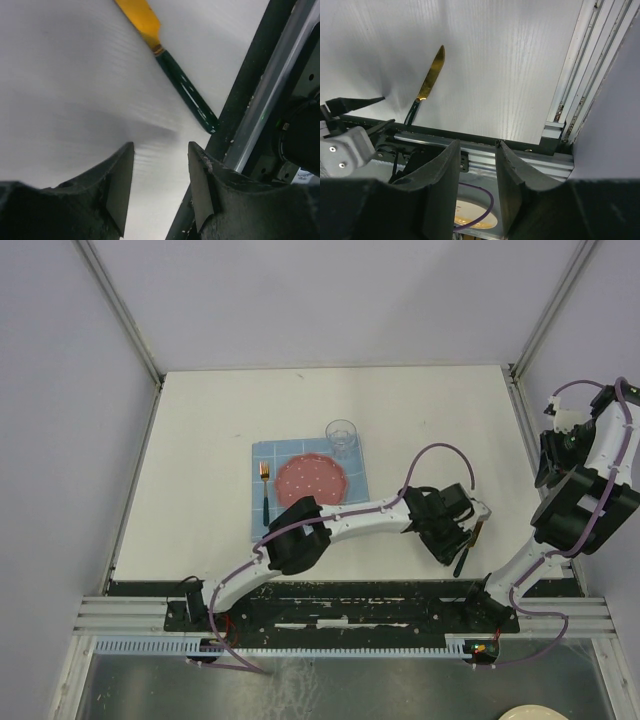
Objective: Set the dinner table for one person
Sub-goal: Pick up the knife at the center of the board.
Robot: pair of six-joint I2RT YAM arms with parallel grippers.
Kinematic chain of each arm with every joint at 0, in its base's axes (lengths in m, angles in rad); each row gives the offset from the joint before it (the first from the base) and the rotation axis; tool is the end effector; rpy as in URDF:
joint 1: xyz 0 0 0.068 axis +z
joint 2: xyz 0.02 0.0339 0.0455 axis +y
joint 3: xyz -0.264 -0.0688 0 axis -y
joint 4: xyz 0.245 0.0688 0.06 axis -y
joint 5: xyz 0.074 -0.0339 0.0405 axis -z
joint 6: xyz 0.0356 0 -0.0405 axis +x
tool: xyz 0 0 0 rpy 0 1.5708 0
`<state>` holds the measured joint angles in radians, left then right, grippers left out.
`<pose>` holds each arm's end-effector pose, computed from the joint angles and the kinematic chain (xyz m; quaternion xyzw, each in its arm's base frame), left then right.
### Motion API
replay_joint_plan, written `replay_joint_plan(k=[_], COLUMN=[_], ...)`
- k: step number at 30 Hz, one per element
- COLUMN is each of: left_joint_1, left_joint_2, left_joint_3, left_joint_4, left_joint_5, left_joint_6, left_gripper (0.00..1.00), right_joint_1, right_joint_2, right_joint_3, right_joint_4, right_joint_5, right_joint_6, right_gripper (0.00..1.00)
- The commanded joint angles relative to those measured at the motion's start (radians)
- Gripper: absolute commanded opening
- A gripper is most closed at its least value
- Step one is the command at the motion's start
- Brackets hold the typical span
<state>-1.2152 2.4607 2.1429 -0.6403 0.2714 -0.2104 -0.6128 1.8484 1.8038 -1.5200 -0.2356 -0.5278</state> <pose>0.1787 -0.5085 0.1715 0.4906 0.8083 -0.2930 0.1417 0.2833 -0.1890 0.3078 0.0418 0.9922 0.0973 0.0660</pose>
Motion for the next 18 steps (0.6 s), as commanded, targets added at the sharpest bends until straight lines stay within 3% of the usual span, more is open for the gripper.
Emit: replay_joint_plan(k=[1, 12, 18], left_joint_1=[-0.022, -0.025, -0.026], left_joint_2=[0.022, 0.046, 0.056], left_joint_3=[0.075, 0.122, 0.149], left_joint_4=[0.043, 0.048, 0.066], left_joint_5=[0.034, -0.002, 0.007], left_joint_6=[-0.018, -0.043, -0.034], left_gripper=[0.55, 0.55, 0.64], right_joint_1=[-0.009, -0.014, -0.019], right_joint_2=[-0.024, -0.027, -0.036], right_joint_3=[0.019, -0.013, -0.041], right_joint_4=[-0.006, -0.006, 0.002], right_joint_5=[-0.013, -0.023, -0.031], right_joint_6=[-0.015, -0.030, -0.033], right_gripper=[0.42, 0.41, 0.41])
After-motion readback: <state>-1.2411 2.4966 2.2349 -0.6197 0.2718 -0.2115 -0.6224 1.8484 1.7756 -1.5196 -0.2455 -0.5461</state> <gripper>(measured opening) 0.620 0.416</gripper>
